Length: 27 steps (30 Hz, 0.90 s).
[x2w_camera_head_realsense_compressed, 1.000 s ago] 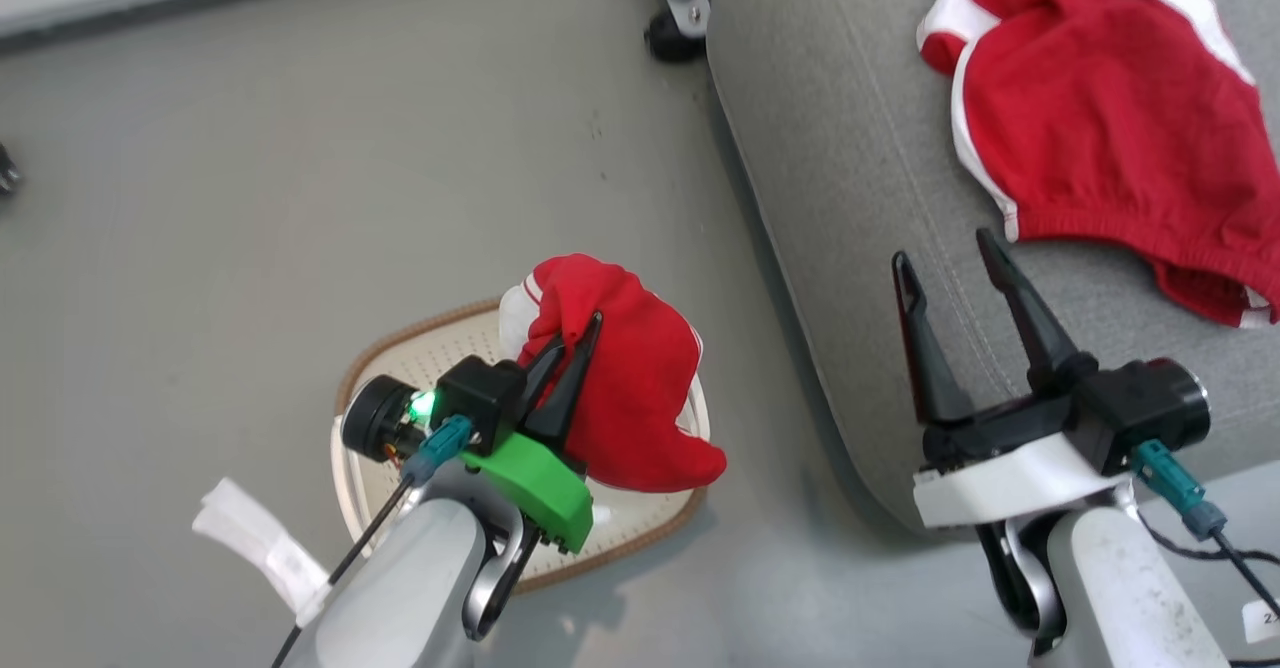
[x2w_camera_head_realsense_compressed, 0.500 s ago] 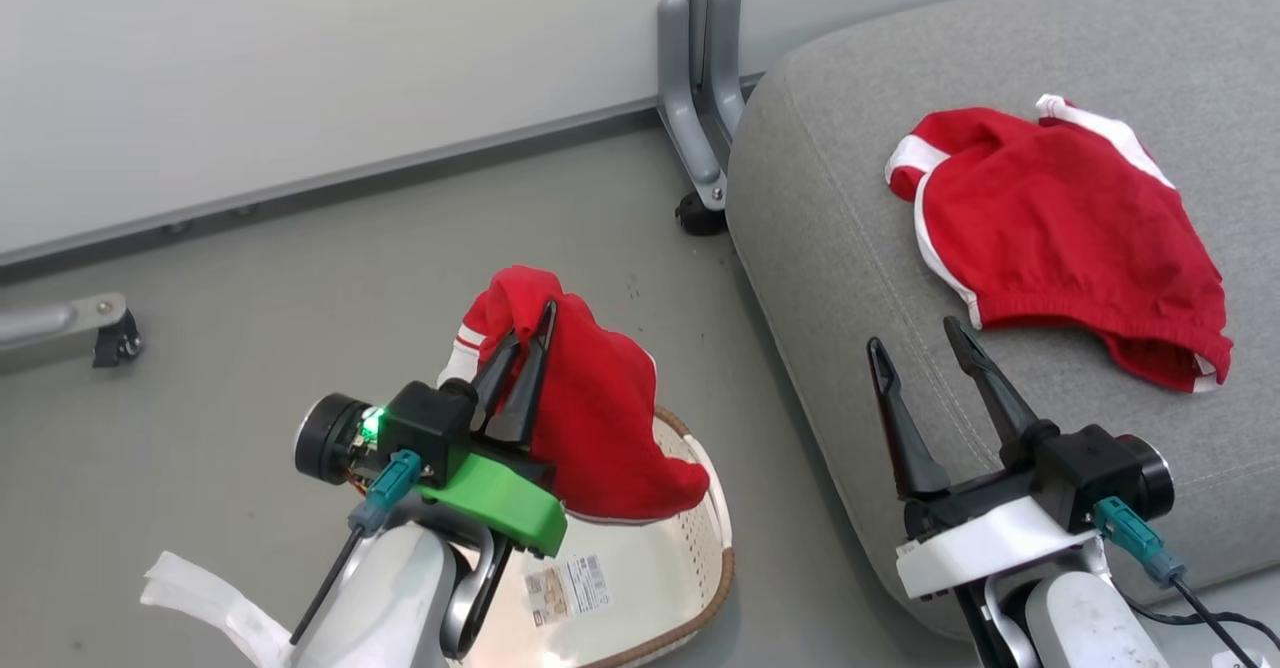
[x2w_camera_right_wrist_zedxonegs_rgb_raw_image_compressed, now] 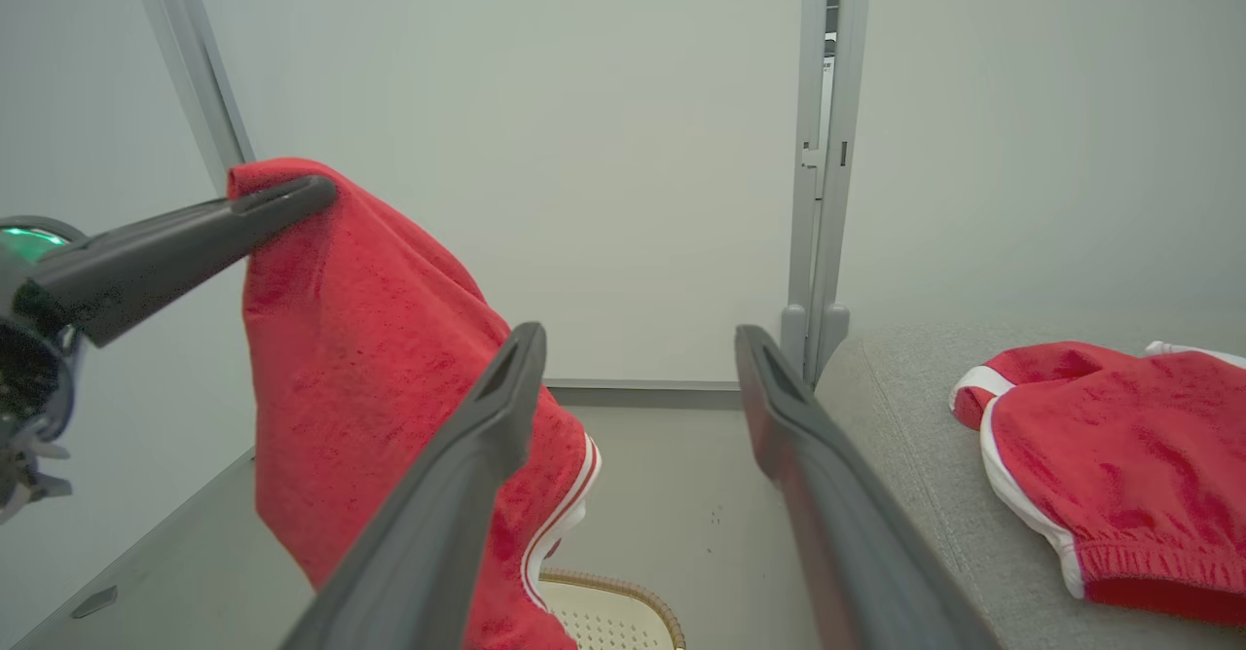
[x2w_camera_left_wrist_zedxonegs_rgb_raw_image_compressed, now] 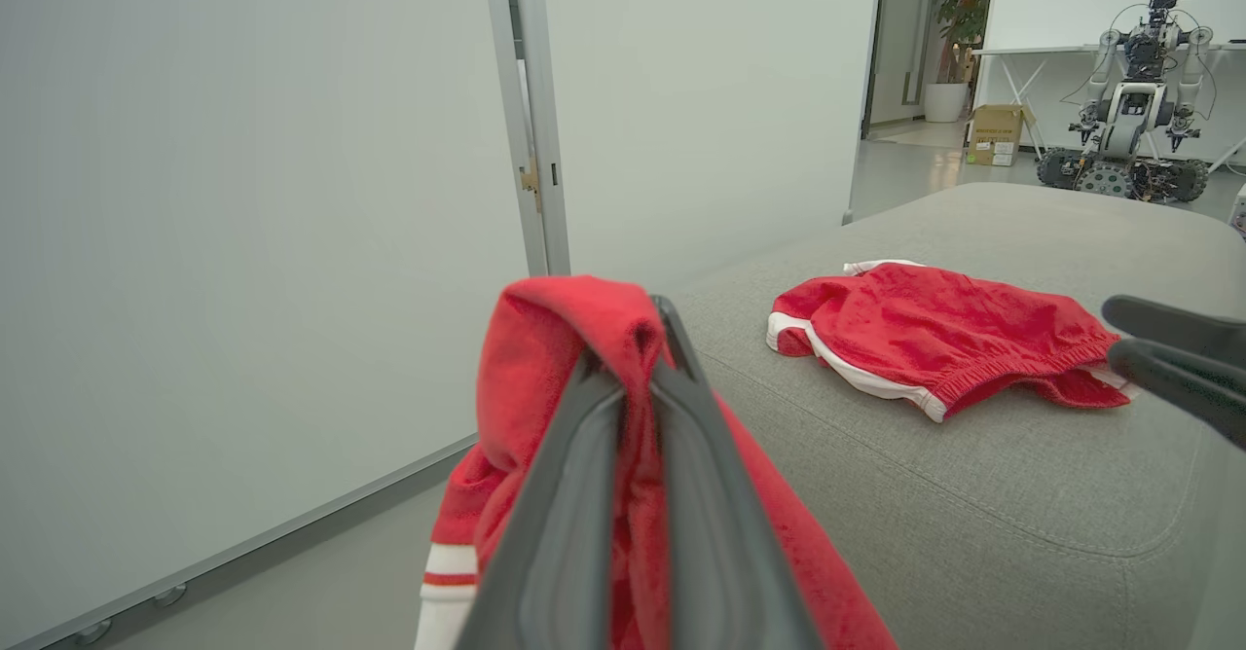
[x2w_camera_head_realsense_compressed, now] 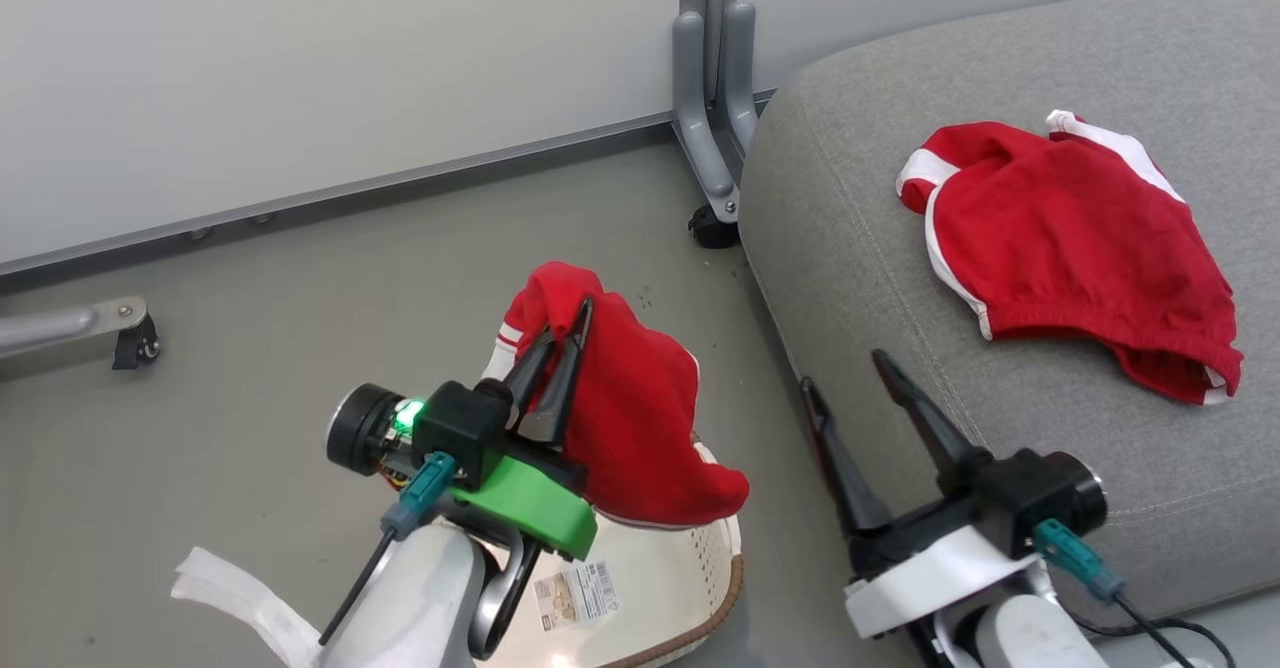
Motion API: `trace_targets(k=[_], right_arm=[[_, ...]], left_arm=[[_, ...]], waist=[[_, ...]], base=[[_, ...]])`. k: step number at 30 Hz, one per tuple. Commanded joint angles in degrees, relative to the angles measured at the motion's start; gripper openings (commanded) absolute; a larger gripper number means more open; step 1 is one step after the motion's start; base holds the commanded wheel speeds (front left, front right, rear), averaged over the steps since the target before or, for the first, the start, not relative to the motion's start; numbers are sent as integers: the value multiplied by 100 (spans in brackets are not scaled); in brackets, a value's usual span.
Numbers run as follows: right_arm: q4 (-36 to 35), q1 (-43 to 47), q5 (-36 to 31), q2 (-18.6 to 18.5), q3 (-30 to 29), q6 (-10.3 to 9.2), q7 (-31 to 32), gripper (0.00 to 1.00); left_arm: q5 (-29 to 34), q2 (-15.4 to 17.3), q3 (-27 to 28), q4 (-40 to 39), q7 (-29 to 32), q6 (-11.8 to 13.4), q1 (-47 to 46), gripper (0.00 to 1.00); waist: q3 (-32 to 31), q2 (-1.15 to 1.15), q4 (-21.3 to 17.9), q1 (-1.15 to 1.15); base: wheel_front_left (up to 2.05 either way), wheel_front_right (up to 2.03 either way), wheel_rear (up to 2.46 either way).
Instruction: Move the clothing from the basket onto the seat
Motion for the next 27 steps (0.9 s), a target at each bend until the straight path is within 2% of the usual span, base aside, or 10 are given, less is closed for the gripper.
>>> trace_targets(k=[1, 10, 14, 23, 24, 25, 27], right_arm=[[8, -132, 51, -19, 137, -5, -17, 100], [342, -490, 306, -9, 999, -6, -17, 100], [662, -530, 265, -72, 1029, -6, -17, 100], [1116, -377, 66, -108, 876, -6, -17, 100], [1125, -391, 59, -103, 890, -6, -17, 40], [1132, -408, 72, -101, 925, -5, -17, 0], [1145, -456, 111, -109, 969, -6, -17, 0]], left_arm=[[-87, 1, -51, -1, -20, -38, -103, 0], [-854, -7, -824, -301, -21, -81, -400, 0], [-1109, -4, -1125, -580, -20, -46, -529, 0], [-1178, -5, -1519, -828, -20, 115, -736, 0], [-1164, -5, -1524, -818, -20, 124, -740, 0], [-1142, -6, -1532, -797, -20, 133, -737, 0], [-1098, -6, -1543, -759, -20, 144, -734, 0]], waist=[[15, 0, 15, 1], [58, 0, 135, 1], [55, 0, 213, 1], [53, 0, 296, 1], [60, 0, 295, 1], [67, 0, 294, 1], [88, 0, 293, 1]], base=[[0, 0, 0], [0, 0, 0], [0, 0, 0], [0, 0, 0], [0, 0, 0], [0, 0, 0], [0, 0, 0]])
